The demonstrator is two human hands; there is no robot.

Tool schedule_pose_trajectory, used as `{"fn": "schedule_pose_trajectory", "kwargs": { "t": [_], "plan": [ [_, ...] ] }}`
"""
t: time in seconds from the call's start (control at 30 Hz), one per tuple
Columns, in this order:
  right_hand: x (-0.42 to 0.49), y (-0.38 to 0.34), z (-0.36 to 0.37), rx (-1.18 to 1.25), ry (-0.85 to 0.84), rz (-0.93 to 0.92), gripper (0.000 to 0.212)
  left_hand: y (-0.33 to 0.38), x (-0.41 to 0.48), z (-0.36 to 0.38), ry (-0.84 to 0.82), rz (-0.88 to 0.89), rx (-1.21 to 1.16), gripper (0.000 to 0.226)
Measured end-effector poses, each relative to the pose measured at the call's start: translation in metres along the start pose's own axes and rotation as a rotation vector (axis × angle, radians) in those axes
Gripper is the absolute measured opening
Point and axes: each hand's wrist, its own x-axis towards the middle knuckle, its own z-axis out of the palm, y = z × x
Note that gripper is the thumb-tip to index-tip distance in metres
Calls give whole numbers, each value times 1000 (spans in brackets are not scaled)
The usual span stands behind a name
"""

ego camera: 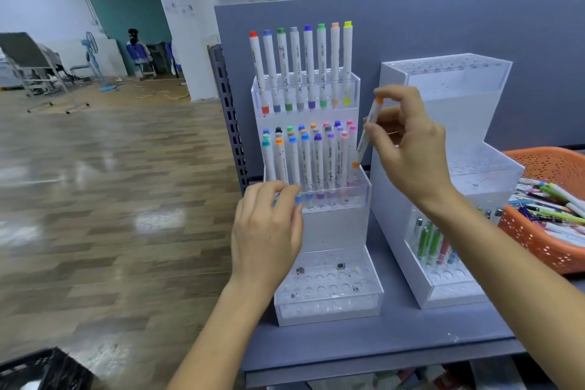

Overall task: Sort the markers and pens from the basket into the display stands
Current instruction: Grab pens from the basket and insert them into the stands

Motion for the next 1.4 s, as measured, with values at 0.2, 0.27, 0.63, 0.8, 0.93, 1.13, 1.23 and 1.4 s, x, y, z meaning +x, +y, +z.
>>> {"fn": "schedule_pose_trajectory", "kwargs": {
  "t": [0.2, 0.27, 0.63, 0.8, 0.93, 1.13, 1.23, 1.4],
  "plan": [
    [-9, 5, 12, -109, -151, -45, 32, -2, -2, -1, -21, -8, -22, 25],
    [-12, 8, 14, -134, -158, -20, 31, -2, -2, -1, -18, -10, -25, 25],
    [-33, 13, 14, -81, -141, 50, 46, 0, -5, 3, 7, -45, -75, 28],
    [-57, 7, 5, 82, -17, 263, 37, 4, -10, -1, 49, -94, -164, 31],
    [-82, -1, -11, 211, 47, 425, 24, 20, -19, -7, 148, -178, -283, 29],
    [-130, -10, -41, 268, 108, 555, 19, 45, -41, -8, 42, -434, -569, 21],
    [-154, -9, -61, 249, 119, 618, 19, 65, -52, -7, -69, -559, -690, 19],
    [-185, 4, -98, 212, 126, 720, 20, 100, -66, 3, -186, -639, -776, 22]
  ]
}}
